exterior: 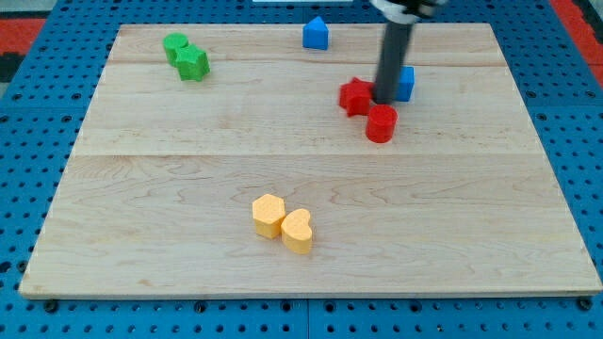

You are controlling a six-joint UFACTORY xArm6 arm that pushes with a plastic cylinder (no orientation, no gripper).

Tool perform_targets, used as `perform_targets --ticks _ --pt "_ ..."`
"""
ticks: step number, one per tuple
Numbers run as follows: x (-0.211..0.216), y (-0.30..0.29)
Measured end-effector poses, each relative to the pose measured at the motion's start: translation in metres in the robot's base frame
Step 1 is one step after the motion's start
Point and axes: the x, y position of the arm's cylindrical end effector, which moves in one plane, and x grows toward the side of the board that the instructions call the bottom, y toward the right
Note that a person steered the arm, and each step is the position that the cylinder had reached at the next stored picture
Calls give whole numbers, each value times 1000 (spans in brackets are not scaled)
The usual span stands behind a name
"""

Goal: Put the red and blue blocks diagonally to each other

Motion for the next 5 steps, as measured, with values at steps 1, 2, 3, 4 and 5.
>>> perform_targets --ticks 1,2,3,4,5 --pt "54 35" --pt "47 88" --pt "6 73" --pt "-31 15" --pt "-36 -43"
